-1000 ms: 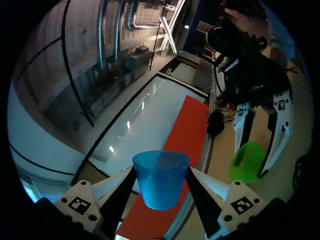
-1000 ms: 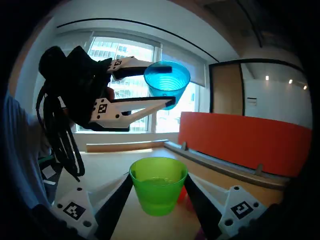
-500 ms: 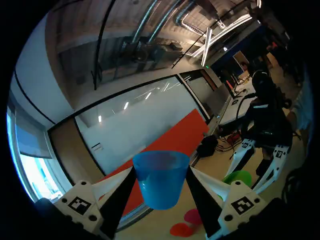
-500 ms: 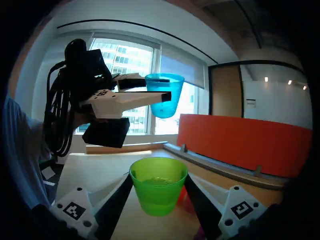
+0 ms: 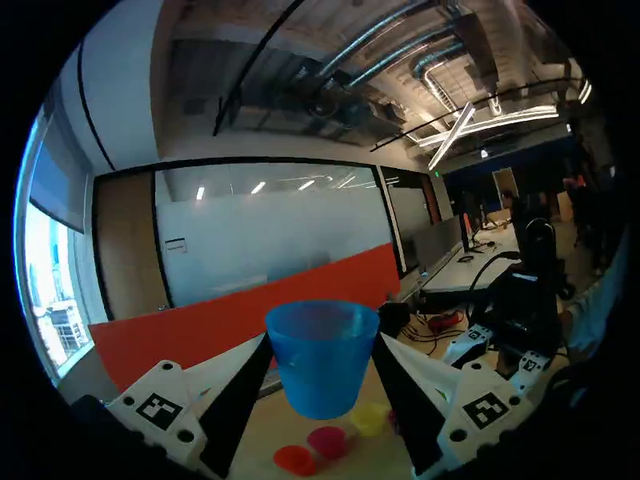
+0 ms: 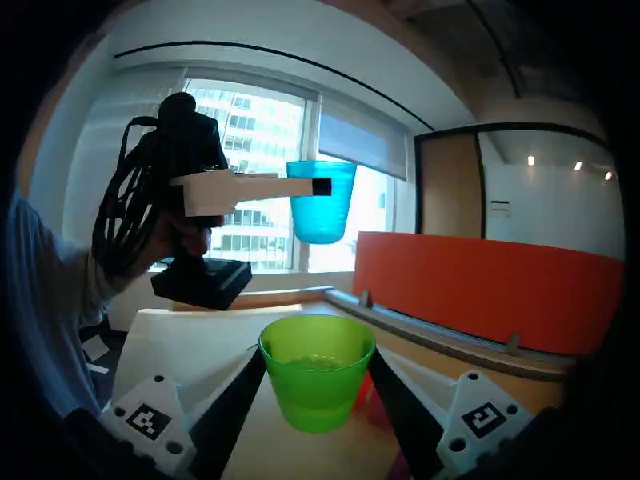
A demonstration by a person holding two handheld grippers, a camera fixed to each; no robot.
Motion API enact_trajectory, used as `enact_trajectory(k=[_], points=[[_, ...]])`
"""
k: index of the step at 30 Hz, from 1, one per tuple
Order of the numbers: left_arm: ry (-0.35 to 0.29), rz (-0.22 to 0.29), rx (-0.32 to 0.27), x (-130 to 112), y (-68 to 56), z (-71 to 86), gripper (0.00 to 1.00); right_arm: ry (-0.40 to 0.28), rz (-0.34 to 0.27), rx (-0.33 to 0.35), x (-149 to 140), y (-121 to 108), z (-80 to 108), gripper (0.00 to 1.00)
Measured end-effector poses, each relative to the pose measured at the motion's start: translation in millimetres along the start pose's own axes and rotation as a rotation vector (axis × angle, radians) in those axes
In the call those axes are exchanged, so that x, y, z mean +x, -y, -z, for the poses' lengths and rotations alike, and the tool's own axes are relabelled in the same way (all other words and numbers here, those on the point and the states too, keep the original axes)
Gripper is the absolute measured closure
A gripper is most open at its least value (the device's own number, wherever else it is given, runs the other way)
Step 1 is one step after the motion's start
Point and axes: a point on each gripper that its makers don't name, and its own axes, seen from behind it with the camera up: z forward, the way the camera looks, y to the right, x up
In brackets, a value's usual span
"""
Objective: Pour water
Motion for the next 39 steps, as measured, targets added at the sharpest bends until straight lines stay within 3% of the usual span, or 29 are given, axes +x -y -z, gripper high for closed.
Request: enact_trajectory(k=[5, 10, 18, 27, 39], points=[[0.008, 0.088, -0.039, -2, -4.8, 0.4, 0.14, -0.002, -0.003, 0.002, 1, 1, 1.0, 0.1], [0.019, 0.122, -0.056, -6, -6.0, 2.1, 0.14, -0.003, -0.003, 0.004, 1, 2, 1.5, 0.1], [0.06, 0.131, -0.075, -23, -10.1, 5.8, 0.14, 0.007, -0.007, 0.005, 1, 2, 3.6, 0.1], [0.121, 0.115, -0.084, -59, -13.7, 17.2, 0.14, 0.039, -0.028, 0.01, -4, -2, 10.5, 0.1], [0.2, 0.146, -0.093, -118, -13.9, 32.4, 0.14, 0.116, -0.038, 0.0, -23, -17, 27.0, 0.1]])
